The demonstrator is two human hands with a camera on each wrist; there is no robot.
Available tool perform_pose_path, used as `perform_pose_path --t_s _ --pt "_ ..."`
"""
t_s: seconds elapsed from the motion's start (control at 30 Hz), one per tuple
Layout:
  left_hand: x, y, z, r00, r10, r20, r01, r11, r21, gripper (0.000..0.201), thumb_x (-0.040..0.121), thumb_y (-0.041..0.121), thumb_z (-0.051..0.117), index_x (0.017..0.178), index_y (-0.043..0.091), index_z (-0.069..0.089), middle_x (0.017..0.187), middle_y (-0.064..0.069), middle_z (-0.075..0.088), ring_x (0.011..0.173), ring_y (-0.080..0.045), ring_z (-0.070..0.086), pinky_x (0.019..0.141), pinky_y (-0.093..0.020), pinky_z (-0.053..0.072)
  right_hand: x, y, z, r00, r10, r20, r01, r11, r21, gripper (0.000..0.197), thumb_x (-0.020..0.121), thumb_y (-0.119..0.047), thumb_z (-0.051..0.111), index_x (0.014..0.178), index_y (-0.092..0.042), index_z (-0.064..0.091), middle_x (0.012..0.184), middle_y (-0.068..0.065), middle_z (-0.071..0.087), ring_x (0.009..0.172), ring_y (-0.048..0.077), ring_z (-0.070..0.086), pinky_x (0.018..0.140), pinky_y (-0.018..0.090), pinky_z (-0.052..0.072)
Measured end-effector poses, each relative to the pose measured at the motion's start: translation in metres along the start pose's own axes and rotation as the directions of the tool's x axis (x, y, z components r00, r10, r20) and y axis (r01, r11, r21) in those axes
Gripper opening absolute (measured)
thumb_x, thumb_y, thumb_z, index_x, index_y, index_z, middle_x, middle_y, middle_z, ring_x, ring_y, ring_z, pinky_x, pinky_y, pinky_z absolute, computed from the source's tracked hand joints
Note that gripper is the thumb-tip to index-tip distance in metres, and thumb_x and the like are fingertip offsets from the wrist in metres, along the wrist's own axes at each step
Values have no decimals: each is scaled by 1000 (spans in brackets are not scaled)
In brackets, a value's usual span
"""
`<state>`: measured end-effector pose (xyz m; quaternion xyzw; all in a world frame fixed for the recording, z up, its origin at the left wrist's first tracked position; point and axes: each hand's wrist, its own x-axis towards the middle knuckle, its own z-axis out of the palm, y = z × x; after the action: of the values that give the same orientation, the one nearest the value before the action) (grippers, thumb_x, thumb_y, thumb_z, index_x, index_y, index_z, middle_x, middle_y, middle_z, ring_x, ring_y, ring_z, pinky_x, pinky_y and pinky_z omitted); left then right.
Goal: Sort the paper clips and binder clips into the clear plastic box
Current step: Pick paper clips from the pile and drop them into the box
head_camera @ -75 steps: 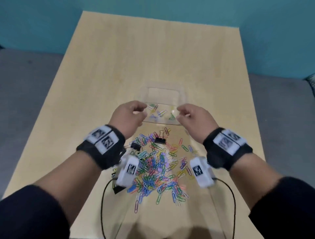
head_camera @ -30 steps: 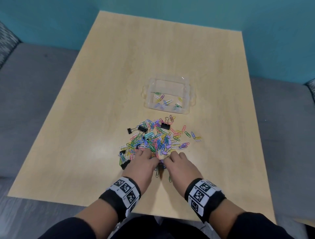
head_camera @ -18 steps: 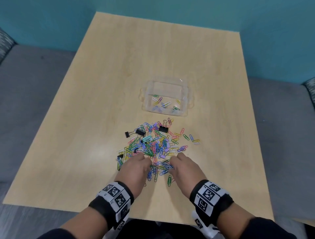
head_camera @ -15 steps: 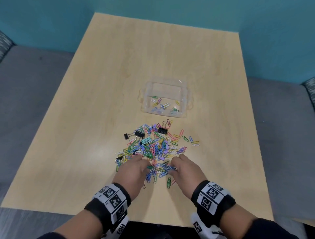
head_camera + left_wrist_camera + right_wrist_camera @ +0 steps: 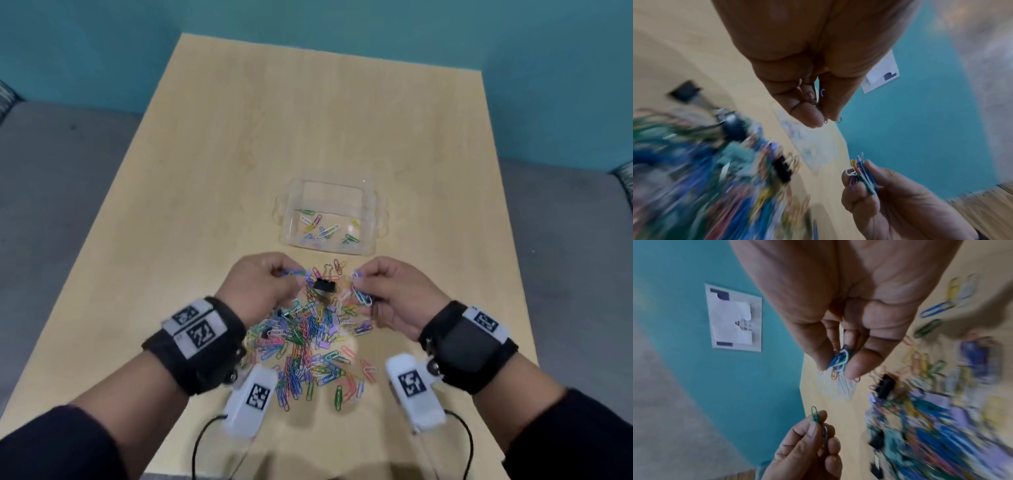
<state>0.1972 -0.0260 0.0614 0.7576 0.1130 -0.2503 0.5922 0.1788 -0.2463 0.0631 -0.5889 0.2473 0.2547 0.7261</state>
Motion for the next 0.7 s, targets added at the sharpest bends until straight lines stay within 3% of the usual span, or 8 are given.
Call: perform_pose_path --t_s 0.1,0.2,0.33,0.4,0.47,0.57,0.63,0.7 --pt "36 24 -1 997 54 -59 -53 998 23 5 82 1 69 83 5 68 63 -8 60 57 -21 59 61 -33 57 23 -28 1 1000 -9 -22 10 997 78 17 84 7 61 79 -8 55 65 12 62 52 21 60 42 23 51" --pt "65 44 4 993 78 -89 -70 994 79 3 83 4 69 82 4 67 63 -8 60 55 -21 59 70 -42 58 44 -48 3 997 -22 -72 28 996 83 15 85 7 61 81 -6 54 68 15 61 54 23 57 41 24 50" --pt "90 53 14 990 95 -104 -74 980 187 9 84 9 68 76 12 66 65 -9 64 52 -18 61 70 -39 60 65 -64 8 984 -60 -170 60 998 -4 17 86 7 62 80 -6 53 73 16 59 55 23 58 45 26 52" --pt "95 54 19 990 103 -101 -79 974 214 3 85 12 67 84 15 68 68 -6 66 56 -19 64 73 -40 60 72 -67 10 978 -73 -195 66 997 -40 12 87 5 62 83 -5 56 79 16 61 60 24 61 55 31 58" --pt "94 53 20 989 119 -89 -96 968 231 14 86 15 65 100 14 68 82 -3 68 66 -21 67 78 -40 58 71 -67 9 976 -70 -204 55 995 -77 6 89 0 61 94 -4 59 90 17 62 71 30 66 68 38 60" --pt "76 47 12 983 168 -73 -142 949 282 23 88 22 62 111 20 66 103 2 66 83 -20 67 87 -38 54 59 -64 -4 972 -77 -221 46 989 -141 16 92 -8 58 107 -5 58 96 15 60 82 33 65 78 46 58" --pt "54 34 3 976 208 -67 -168 910 380 26 88 27 62 114 24 65 109 5 65 92 -14 64 90 -33 50 45 -54 -17 962 -128 -242 69 969 -236 18 92 -11 58 110 -7 60 94 12 61 80 28 63 83 50 55" --pt "19 14 -5 966 256 -35 -207 848 489 28 89 31 60 116 24 64 110 6 63 97 -11 60 89 -28 47 31 -33 -36 945 -236 -224 86 844 -529 28 91 -15 58 118 -9 61 93 5 63 82 23 62 84 43 52"
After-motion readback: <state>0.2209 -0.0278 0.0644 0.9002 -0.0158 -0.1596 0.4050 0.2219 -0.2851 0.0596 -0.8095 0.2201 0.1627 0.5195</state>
